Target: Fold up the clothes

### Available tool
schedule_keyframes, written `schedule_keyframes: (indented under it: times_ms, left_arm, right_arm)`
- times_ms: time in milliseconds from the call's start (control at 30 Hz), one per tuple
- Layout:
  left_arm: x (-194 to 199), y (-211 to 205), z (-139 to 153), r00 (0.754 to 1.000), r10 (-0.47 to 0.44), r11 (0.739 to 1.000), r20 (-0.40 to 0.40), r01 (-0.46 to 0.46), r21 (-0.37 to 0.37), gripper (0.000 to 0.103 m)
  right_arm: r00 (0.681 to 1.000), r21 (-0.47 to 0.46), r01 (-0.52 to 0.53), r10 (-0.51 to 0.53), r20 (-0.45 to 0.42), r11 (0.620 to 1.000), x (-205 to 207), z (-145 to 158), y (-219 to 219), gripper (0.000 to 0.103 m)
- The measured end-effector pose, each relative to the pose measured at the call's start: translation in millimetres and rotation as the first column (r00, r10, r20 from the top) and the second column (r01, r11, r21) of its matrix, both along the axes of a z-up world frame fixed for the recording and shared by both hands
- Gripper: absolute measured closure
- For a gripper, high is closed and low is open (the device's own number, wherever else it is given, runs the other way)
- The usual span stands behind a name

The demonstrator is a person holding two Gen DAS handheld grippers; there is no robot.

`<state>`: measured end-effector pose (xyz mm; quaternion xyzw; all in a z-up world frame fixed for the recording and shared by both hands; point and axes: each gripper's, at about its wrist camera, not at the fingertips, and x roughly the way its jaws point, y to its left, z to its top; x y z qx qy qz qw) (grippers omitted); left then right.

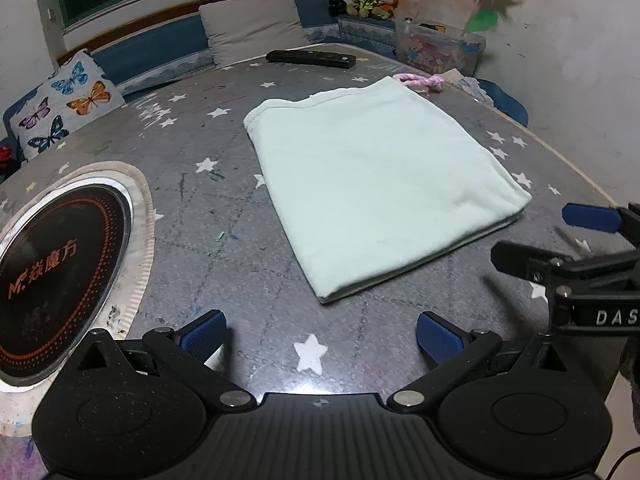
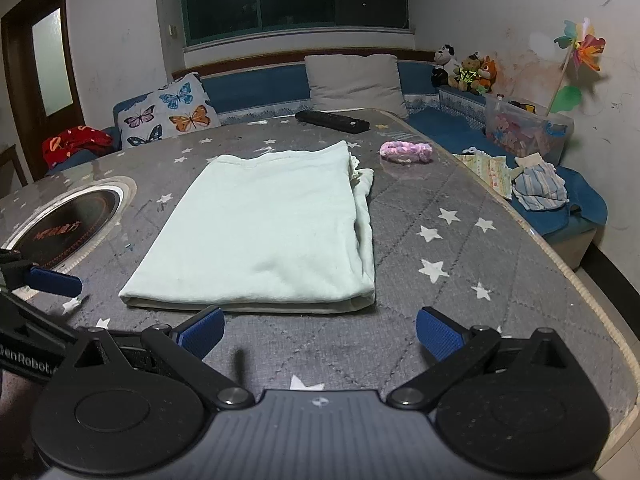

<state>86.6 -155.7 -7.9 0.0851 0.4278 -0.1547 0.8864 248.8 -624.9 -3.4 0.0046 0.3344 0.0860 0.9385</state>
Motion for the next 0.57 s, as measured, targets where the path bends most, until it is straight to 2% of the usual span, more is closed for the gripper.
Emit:
schedule_keyframes:
  times_ms: [567]
  left_arm:
    - [8.5, -2.1, 0.2, 1.000, -0.004, 1.000, -0.022, 0.004, -0.006, 0.000]
  right_arm:
    - [1.000, -0.002, 0.006, -0.006, -0.012, 1.000, 9.8, -1.4, 0.0, 0.000]
